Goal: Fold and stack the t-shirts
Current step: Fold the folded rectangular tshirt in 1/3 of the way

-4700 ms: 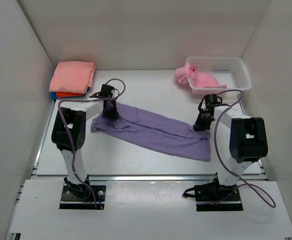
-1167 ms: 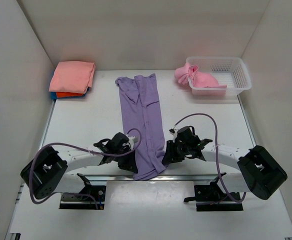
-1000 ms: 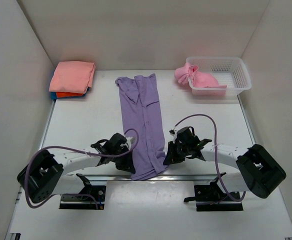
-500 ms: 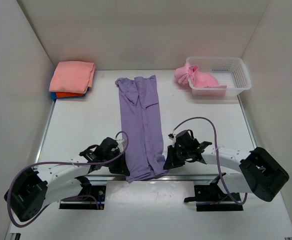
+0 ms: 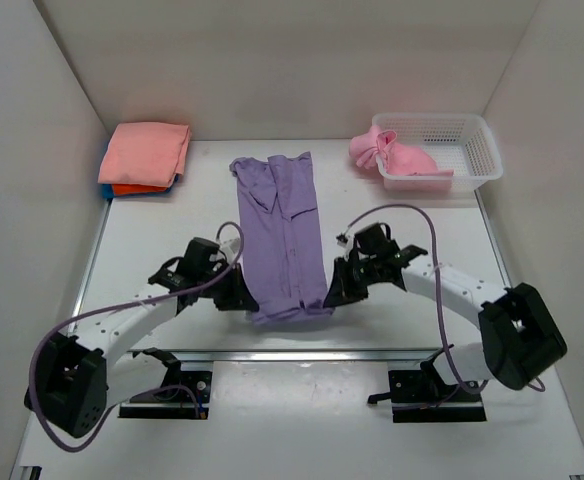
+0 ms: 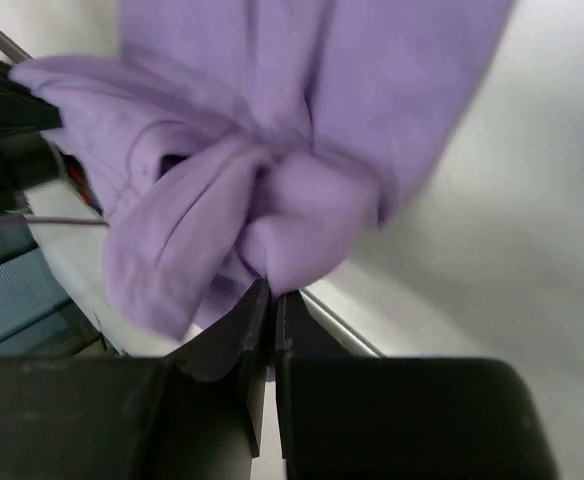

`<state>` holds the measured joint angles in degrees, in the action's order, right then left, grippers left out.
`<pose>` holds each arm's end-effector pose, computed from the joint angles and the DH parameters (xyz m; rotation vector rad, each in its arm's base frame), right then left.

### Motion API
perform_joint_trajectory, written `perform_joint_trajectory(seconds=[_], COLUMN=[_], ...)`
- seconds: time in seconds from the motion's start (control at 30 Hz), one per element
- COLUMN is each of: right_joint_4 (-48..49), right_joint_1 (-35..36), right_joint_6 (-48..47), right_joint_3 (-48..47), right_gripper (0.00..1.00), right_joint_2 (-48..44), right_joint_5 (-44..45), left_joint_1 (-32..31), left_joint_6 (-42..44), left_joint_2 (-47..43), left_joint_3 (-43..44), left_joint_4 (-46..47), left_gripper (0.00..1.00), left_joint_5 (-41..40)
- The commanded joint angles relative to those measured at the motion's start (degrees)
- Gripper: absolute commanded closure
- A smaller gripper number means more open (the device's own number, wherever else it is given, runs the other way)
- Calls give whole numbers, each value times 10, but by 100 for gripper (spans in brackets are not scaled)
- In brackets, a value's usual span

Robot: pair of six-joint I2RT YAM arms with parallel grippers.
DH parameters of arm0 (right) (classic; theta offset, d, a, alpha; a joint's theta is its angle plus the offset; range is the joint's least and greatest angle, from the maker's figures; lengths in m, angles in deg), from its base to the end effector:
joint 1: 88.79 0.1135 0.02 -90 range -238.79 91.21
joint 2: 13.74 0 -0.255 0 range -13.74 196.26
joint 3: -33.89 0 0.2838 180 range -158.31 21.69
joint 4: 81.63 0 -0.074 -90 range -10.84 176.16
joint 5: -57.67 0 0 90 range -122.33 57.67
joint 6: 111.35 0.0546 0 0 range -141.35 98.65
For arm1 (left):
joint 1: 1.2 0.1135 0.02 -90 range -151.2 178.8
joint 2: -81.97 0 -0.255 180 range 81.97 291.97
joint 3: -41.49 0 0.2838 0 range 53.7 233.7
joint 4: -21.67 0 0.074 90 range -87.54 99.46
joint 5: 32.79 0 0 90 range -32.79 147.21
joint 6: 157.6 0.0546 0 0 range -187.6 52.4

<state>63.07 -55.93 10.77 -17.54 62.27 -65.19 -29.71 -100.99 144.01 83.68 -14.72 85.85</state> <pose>0.2163 0.1750 0.1392 -0.2401 2.7963 1.1003 0.1941 -0.1352 0.1410 0.0944 2.7165 -1.0162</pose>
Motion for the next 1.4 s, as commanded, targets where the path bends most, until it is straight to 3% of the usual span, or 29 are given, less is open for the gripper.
perform_joint_trajectory(seconds=[0.0, 0.17, 0.33, 0.4, 0.43, 0.47, 0.6, 0.67, 0.77, 0.93, 1.1, 1.2, 1.37], right_joint_4=[-43, -80, -120, -141, -156, -166, -164, -142, -102, -12, 80, 150, 245], right_joint_1=[-37, -75, -103, -111, -117, -117, -144, -157, -180, -179, -152, -129, -113], right_joint_6=[-57, -106, -154, -173, -180, -188, -186, -168, -141, -115, -46, 7, 72], right_joint_3=[-90, -242, -391, -447, -485, -531, -638, -643, -592, -375, -181, -89, -3], right_gripper=[100, 100, 100, 95, 87, 82, 64, 62, 60, 57, 56, 55, 55], right_joint_2=[51, 168, 315, 360, 391, 417, 465, 455, 420, 311, 196, 158, 148], right_joint_5=[-30, -37, -32, -24, -12, -1, 32, 41, 56, 57, 40, 25, -8], left_joint_1=[70, 144, 175, 187, 193, 197, 221, 231, 232, 225, 167, 140, 95], left_joint_6=[39, 60, 62, 52, 42, 31, -19, -35, -42, -43, -29, -63, -73], left_joint_2=[26, 106, 253, 295, 319, 342, 381, 377, 353, 253, 145, 132, 129], left_joint_3=[50, 120, 219, 241, 260, 276, 297, 287, 260, 146, 33, -37, -41], left_joint_4=[-3, 43, 91, 119, 137, 154, 219, 260, 277, 268, 242, 273, 263], left_gripper=[100, 96, 88, 86, 81, 67, 41, 37, 38, 40, 33, 31, 30], left_joint_5=[20, 19, 33, 48, 51, 55, 53, 44, 38, 13, -71, -68, -129])
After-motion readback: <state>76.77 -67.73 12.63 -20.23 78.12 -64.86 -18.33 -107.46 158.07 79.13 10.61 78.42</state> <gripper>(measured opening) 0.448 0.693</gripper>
